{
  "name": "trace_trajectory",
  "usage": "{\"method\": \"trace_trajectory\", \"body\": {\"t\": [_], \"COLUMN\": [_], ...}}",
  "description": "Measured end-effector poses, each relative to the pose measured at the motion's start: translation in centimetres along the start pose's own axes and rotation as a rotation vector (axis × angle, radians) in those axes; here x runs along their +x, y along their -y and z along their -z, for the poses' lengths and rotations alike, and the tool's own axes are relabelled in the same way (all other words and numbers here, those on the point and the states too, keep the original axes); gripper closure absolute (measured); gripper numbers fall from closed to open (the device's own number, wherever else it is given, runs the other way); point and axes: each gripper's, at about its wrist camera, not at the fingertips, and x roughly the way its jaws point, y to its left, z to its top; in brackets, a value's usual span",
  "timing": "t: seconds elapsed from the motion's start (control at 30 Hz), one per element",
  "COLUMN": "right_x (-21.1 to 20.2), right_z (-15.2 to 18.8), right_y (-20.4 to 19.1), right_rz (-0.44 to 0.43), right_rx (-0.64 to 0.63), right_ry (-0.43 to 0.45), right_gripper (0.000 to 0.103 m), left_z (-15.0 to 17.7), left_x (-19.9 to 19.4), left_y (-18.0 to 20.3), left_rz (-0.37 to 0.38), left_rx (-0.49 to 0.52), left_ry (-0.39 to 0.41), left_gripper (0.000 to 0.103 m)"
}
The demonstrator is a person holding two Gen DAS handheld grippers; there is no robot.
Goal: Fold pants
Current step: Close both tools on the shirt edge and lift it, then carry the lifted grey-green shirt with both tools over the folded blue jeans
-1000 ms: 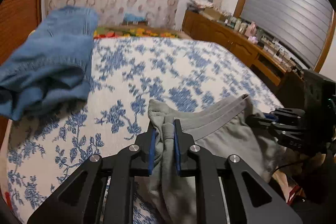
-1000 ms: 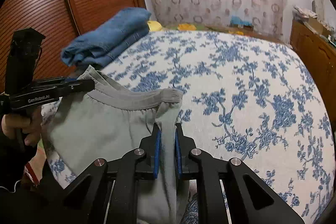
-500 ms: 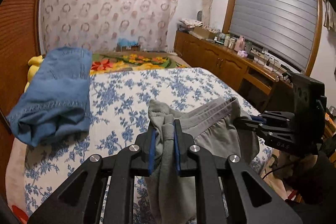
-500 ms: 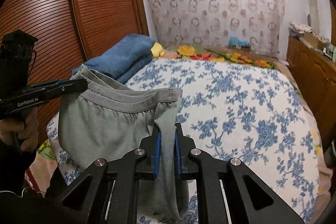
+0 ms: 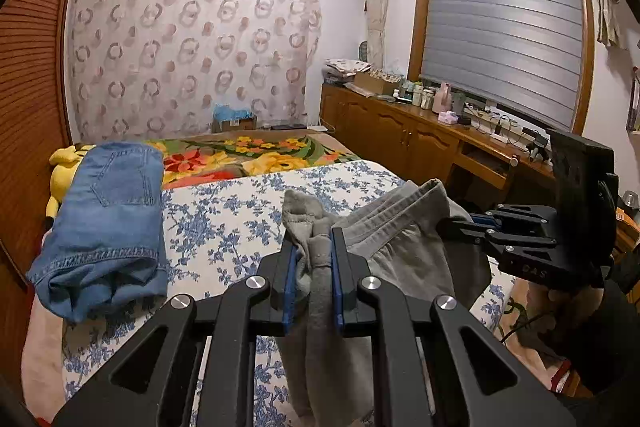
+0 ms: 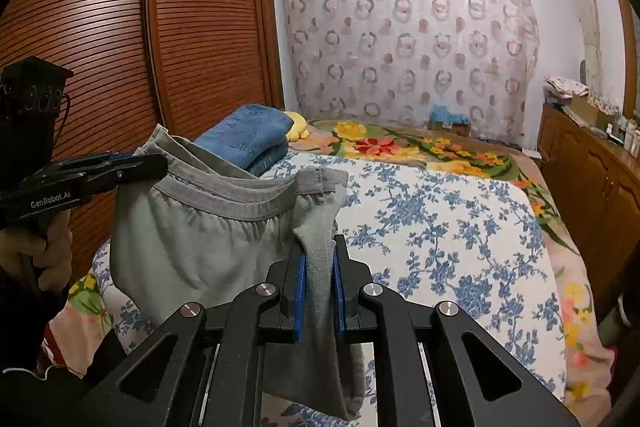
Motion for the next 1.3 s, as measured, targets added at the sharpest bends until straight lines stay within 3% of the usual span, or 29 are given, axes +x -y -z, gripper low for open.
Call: {"method": "trace_trajectory", "body": {"t": [0.4,1.3], "right_x": [2.7,15.3], "right_z": [-2.7,-13.0], "right_y": [0.5,0.5], "right_rz": [-0.014,-0.103], "right_rx": [-0.047,-0.236], "right_ry": [0.004,0.019], "right_gripper": [0.091,0.091], "left_z": [-1.0,-5.9], "left_x": [1.3,2.6], "left_y": [-1.8,-11.3], "left_rz": [-0.037,-0.219], "left_rx": [-0.024,-0.05], "left_ry": [-0.007,0.072], "left_gripper": [0.087,0.087]}}
